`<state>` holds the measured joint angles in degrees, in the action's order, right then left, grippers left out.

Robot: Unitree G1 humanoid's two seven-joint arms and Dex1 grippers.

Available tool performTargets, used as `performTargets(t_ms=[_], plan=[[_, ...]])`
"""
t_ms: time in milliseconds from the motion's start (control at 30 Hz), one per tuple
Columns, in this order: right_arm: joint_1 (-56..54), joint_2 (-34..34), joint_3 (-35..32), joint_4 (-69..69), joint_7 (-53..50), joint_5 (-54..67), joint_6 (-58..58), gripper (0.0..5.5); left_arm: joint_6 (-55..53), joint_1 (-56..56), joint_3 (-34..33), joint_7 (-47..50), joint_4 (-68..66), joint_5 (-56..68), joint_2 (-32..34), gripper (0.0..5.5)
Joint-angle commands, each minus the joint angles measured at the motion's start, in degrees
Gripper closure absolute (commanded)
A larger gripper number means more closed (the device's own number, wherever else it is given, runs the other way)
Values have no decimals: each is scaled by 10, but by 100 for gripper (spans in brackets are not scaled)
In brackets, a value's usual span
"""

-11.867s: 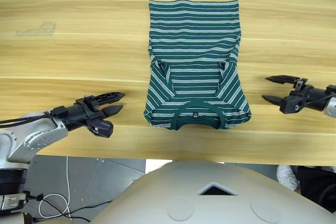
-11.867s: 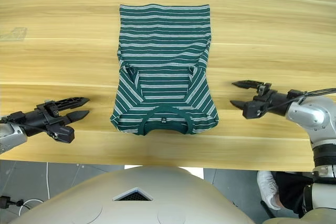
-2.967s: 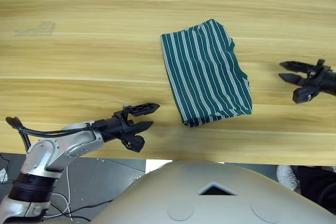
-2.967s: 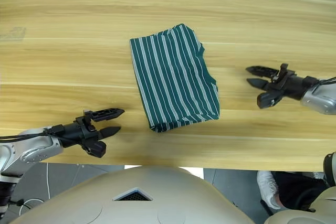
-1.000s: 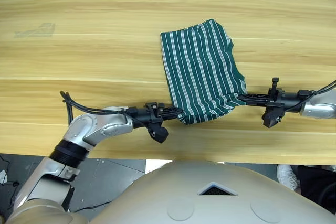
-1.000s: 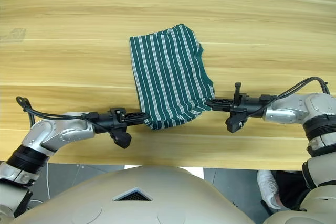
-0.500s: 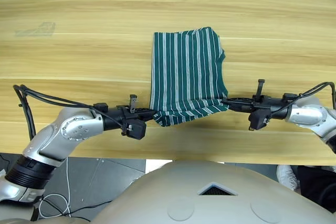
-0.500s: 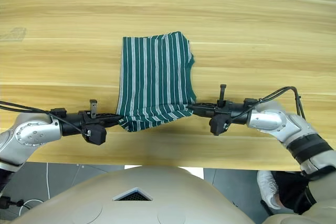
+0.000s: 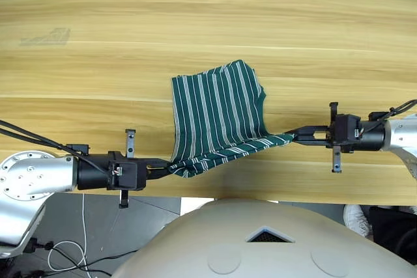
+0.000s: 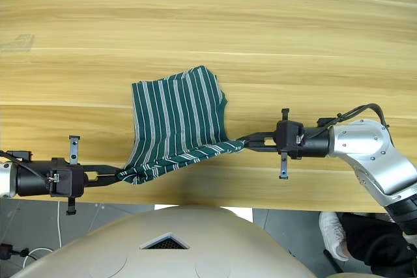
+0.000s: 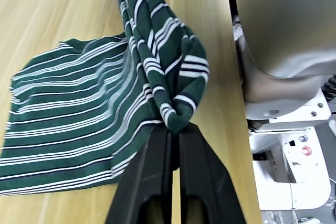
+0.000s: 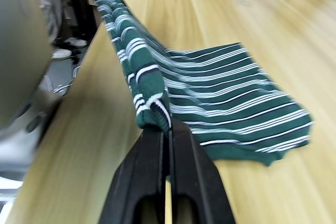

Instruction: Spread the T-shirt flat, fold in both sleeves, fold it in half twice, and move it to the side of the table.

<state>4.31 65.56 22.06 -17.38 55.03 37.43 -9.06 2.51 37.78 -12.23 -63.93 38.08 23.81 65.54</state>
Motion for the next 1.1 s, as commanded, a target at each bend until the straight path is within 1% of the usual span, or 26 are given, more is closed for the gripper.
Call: performTargets(t_ms=[33,100,167,333,433,567,633,733,767,900,967,1033,1100], plan=[[-61,-67,-41,31,-14,-27,37,550,-22,-96,17,20,-43,-5,-25,550],[-106,-121,-43,60,-24,-57,44,550,-34,-174,38,51,-78,-15,-55,550],[-152,-178,-32,107,-39,-110,39,550,-53,-264,76,80,-124,-33,-92,550],[-256,-301,-21,259,-76,-226,10,550,-28,-390,160,86,-265,-127,-142,550],[-300,-351,-18,340,-82,-272,-14,550,1,-435,197,77,-350,-169,-165,550],[-338,-408,-21,445,-88,-314,-50,550,41,-470,224,79,-430,-200,-199,550],[-346,-425,-23,486,-89,-328,-69,550,56,-476,231,86,-452,-214,-209,550],[-338,-431,-28,516,-85,-344,-92,550,63,-487,225,97,-480,-222,-222,550],[-335,-432,-31,522,-86,-348,-99,522,66,-489,224,98,-488,-223,-225,514],[-333,-439,-47,542,-86,-348,-112,444,88,-502,201,143,-513,-224,-251,447],[-340,-448,-62,554,-109,-351,-129,410,94,-520,184,176,-535,-222,-268,418],[-355,-471,-103,572,-154,-330,-143,405,96,-541,152,239,-574,-216,-298,385],[-360,-491,-134,583,-178,-311,-152,405,100,-544,130,284,-610,-213,-320,347]])
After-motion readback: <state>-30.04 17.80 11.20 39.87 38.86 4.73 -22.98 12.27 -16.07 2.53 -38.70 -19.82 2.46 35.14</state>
